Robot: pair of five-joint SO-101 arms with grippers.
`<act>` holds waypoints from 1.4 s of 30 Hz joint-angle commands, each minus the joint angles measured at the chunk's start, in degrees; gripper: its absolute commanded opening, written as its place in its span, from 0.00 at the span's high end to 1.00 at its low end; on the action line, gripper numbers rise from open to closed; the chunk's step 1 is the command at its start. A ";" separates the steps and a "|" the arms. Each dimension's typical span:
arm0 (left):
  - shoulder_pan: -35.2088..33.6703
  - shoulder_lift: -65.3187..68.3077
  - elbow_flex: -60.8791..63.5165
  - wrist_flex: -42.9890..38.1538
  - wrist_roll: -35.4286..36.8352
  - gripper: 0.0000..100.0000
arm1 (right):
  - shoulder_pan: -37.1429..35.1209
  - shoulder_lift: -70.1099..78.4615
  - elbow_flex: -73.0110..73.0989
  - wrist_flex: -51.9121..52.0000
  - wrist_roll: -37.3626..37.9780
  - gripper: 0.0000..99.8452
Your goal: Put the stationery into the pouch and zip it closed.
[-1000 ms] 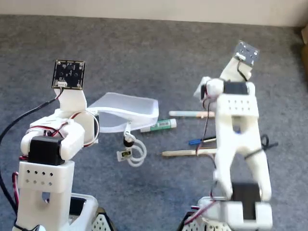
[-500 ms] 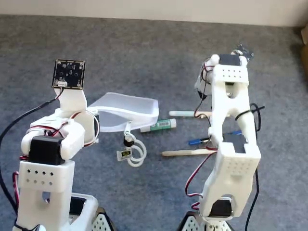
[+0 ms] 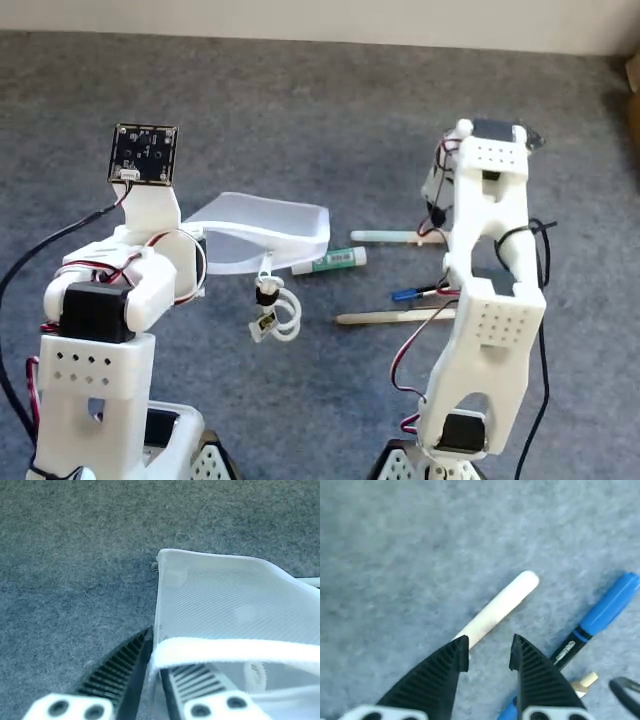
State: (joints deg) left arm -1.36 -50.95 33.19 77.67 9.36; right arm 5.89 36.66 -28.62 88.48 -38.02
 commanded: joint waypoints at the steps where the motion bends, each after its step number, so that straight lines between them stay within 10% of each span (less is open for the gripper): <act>1: -0.84 0.40 -0.48 -1.23 0.79 0.98 | 1.36 -0.22 -3.47 0.13 -0.53 0.87; 42: -0.84 0.40 -0.48 -1.23 0.79 0.98 | 2.59 14.55 -36.97 12.62 8.00 1.00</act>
State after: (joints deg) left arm -1.36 -50.77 33.19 77.67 9.36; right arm 8.26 52.84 -61.58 99.56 -31.25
